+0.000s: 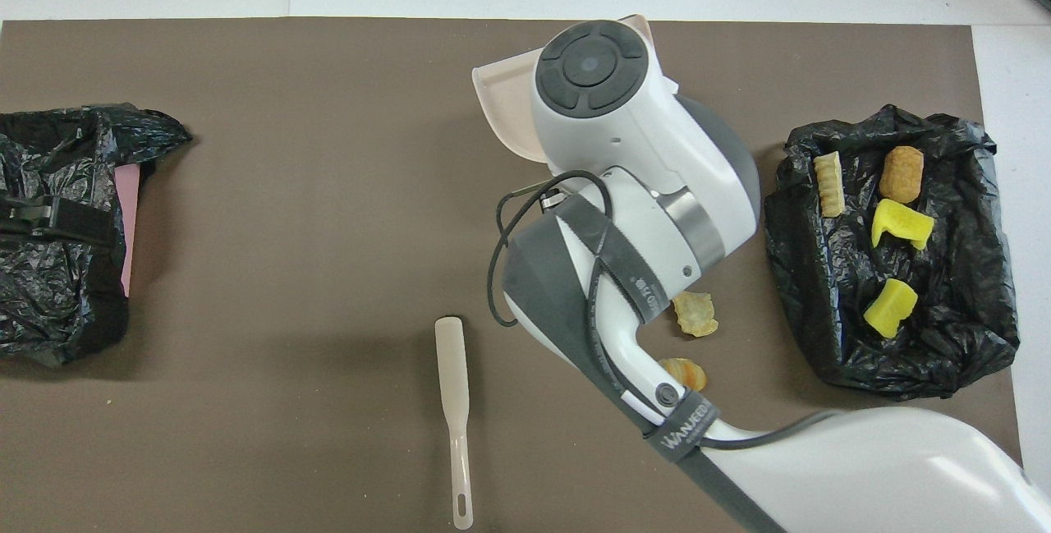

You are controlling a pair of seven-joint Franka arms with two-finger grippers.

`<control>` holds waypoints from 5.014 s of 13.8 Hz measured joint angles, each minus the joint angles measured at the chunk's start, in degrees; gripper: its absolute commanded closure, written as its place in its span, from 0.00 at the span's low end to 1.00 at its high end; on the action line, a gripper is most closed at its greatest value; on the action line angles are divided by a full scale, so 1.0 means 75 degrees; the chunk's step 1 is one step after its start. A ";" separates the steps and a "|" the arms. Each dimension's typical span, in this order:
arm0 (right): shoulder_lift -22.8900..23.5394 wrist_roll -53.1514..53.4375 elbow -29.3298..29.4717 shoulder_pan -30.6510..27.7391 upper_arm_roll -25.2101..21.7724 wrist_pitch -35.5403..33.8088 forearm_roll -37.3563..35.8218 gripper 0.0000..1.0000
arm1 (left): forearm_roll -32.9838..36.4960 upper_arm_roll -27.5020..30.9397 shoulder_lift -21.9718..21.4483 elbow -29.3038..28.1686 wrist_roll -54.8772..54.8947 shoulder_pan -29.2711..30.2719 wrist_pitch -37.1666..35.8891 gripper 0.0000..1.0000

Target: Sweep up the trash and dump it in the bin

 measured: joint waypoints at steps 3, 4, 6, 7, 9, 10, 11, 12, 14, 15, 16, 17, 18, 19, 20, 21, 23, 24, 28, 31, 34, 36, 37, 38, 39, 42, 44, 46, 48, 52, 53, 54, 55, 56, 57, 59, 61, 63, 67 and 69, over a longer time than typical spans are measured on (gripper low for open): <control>0.0579 0.1137 0.0174 0.0486 -0.0007 0.0681 0.0235 1.00 | 0.0000 0.0003 0.0000 0.0000 0.0000 0.0000 -0.0013 0.00; 0.0805 0.1514 0.0288 0.0684 -0.0008 0.0887 0.0248 1.00 | 0.0000 0.0002 0.0000 0.0000 0.0000 0.0000 -0.0031 0.00; 0.1218 0.2081 0.0461 0.1003 -0.0010 0.1310 0.0252 1.00 | 0.0000 0.0002 0.0000 0.0000 0.0000 0.0000 -0.0099 0.00; 0.1399 0.2289 0.0515 0.1127 -0.0010 0.1433 0.0259 1.00 | 0.0000 0.0002 0.0000 0.0000 0.0000 0.0000 -0.0115 0.00; 0.1766 0.2693 0.0650 0.1356 -0.0013 0.1645 0.0262 1.00 | 0.0000 0.0001 -0.0003 0.0000 0.0004 0.0000 -0.0122 0.00; 0.1940 0.2800 0.0726 0.1437 -0.0014 0.1765 0.0263 1.00 | 0.0000 0.0001 -0.0004 0.0000 0.0008 0.0000 -0.0123 0.00; 0.2081 0.2842 0.0792 0.1486 -0.0014 0.1882 0.0263 1.00 | 0.0000 0.0001 -0.0004 0.0000 0.0012 0.0000 -0.0123 0.00; 0.2164 0.2845 0.0831 0.1494 -0.0013 0.1951 0.0267 1.00 | 0.0000 0.0001 -0.0004 0.0000 0.0015 0.0000 -0.0123 0.00; 0.2255 0.2845 0.0864 0.1497 -0.0014 0.1959 0.0352 1.00 | 0.0000 -0.0002 -0.0004 0.0000 0.0022 0.0000 -0.0123 0.00; 0.2279 0.2845 0.0865 0.1520 -0.0013 0.1959 0.0385 0.83 | 0.0000 -0.0009 -0.0004 0.0000 0.0024 0.0000 -0.0123 0.00; 0.2290 0.2847 0.0866 0.1549 -0.0016 0.1959 0.0386 0.67 | 0.0000 -0.0019 -0.0004 0.0000 0.0024 0.0000 -0.0123 0.00; 0.2295 0.2850 0.0867 0.1574 -0.0021 0.1959 0.0386 0.55 | 0.0000 -0.0024 -0.0004 0.0000 0.0025 0.0000 -0.0123 0.00; 0.2295 0.2850 0.0874 0.1584 -0.0021 0.1959 0.0386 0.52 | 0.0000 -0.0024 -0.0004 0.0000 0.0025 0.0000 -0.0123 0.00; 0.2295 0.2851 0.0895 0.1581 -0.0025 0.1958 0.0387 0.42 | 0.0000 -0.0025 -0.0004 0.0000 0.0027 0.0000 -0.0123 0.00; 0.2293 0.2852 0.0945 0.1565 -0.0034 0.1957 0.0386 0.39 | 0.0000 -0.0029 -0.0004 0.0000 0.0031 -0.0001 -0.0123 0.00; 0.2281 0.2852 0.1006 0.1526 -0.0037 0.1952 0.0388 0.35 | 0.0000 -0.0040 -0.0004 0.0000 0.0034 -0.0003 -0.0123 0.00; 0.2152 0.2852 0.1082 0.1450 -0.0036 0.1918 0.0463 0.28 | 0.0000 -0.0066 -0.0003 -0.0001 0.0039 -0.0012 -0.0123 0.00; 0.2002 0.2852 0.1075 0.1412 -0.0033 0.1887 0.0622 0.27 | -0.0003 -0.0084 0.0001 -0.0002 0.0049 -0.0015 -0.0121 0.00; 0.0713 0.2852 0.0171 0.1380 -0.0001 0.1572 0.1496 0.25 | -0.0095 -0.0204 0.0186 -0.0020 0.0069 -0.0156 0.0167 0.00; -0.0830 0.2863 -0.1730 0.1487 0.0030 0.1557 0.2195 0.22 | -0.0113 -0.0252 0.0611 -0.0042 0.0068 -0.0688 0.0654 0.00; -0.1935 0.3042 -0.3458 0.1884 0.0044 0.2038 0.2482 0.22 | -0.0118 -0.0272 0.1146 -0.0057 0.0059 -0.1192 0.1247 0.00; -0.2398 0.3058 -0.4503 0.2048 0.0046 0.2673 0.2647 0.22 | -0.0126 -0.0273 0.1525 -0.0060 0.0059 -0.1496 0.1687 0.00; -0.2544 0.3058 -0.4959 0.2122 0.0046 0.2893 0.2675 0.22 | -0.0129 -0.0274 0.1743 -0.0060 0.0028 -0.1715 0.1953 0.00; -0.2621 0.3058 -0.5328 0.2192 0.0044 0.3161 0.2681 0.22 | -0.0129 -0.0277 0.1976 -0.0059 -0.0114 -0.1947 0.2228 0.00; -0.2642 0.3058 -0.5611 0.2256 0.0043 0.3482 0.2684 0.22 | -0.0129 -0.0280 0.2184 -0.0060 -0.0365 -0.2179 0.2517 0.00; -0.2633 0.3220 -0.6045 0.2469 0.0038 0.4101 0.2692 0.23 | -0.0129 -0.0287 0.2635 -0.0059 -0.1117 -0.2784 0.3164 0.00; -0.2630 0.3266 -0.6192 0.2567 0.0037 0.4147 0.2694 0.25 | -0.0128 -0.0290 0.2819 -0.0091 -0.1574 -0.3075 0.3549 0.00; -0.2629 0.3269 -0.6401 0.2595 0.0037 0.4421 0.2694 0.26 | -0.0128 -0.0289 0.2927 -0.0262 -0.1753 -0.3324 0.3807 0.00; -0.2629 0.3269 -0.6529 0.2594 0.0025 0.4567 0.2863 0.31 | -0.0128 -0.0292 0.2964 -0.0641 -0.1968 -0.3566 0.4247 0.00; -0.2630 0.3269 -0.6562 0.2591 0.0005 0.4581 0.3408 0.40 | -0.0127 -0.0285 0.3042 -0.1034 -0.2378 -0.3922 0.4548 0.83; -0.2630 0.3269 -0.6579 0.2588 0.0002 0.4581 0.3439 0.46 | -0.0126 -0.0283 0.3041 -0.1036 -0.2385 -0.3929 0.4546 1.00; -0.2630 0.3269 -0.6610 0.2584 0.0001 0.4581 0.3466 0.57 | -0.0123 -0.0263 0.3040 -0.1035 -0.2385 -0.3927 0.4546 1.00; -0.2630 0.3269 -0.6652 0.2584 0.0001 0.4581 0.3499 0.70 | -0.0123 -0.0230 0.3040 -0.1035 -0.2382 -0.3923 0.4548 1.00; -0.2631 0.3269 -0.6667 0.2584 0.0001 0.4581 0.3519 0.81 | -0.0118 -0.0205 0.3039 -0.1034 -0.2382 -0.3921 0.4548 1.00; -0.2631 0.3269 -0.6675 0.2584 0.0001 0.4581 0.3532 0.91 | -0.0117 -0.0190 0.3037 -0.1023 -0.2334 -0.3913 0.4550 1.00; -0.2637 0.3270 -0.6685 0.2585 0.0001 0.4578 0.3542 1.00 | -0.0022 -0.0121 0.3009 -0.0988 -0.2202 -0.3885 0.4549 1.00; -0.2643 0.3270 -0.6686 0.2592 0.0002 0.4567 0.3549 1.00 | 0.0226 -0.0063 0.2917 -0.0901 -0.1866 -0.3716 0.4489 1.00; -0.2666 0.3526 -0.6685 0.2635 0.0007 0.4517 0.3553 1.00 | 0.0311 -0.0036 0.2797 -0.0679 -0.1334 -0.3457 0.4154 1.00; -0.3130 0.4322 -0.6681 0.2785 -0.0003 0.3731 0.3549 1.00 | 0.0345 -0.0007 0.2458 -0.0377 0.0161 -0.2803 0.3468 1.00; -0.3627 0.4538 -0.6720 0.2604 -0.0048 0.2967 0.3545 1.00 | 0.0352 0.0006 0.2197 -0.0372 0.1118 -0.2404 0.3218 1.00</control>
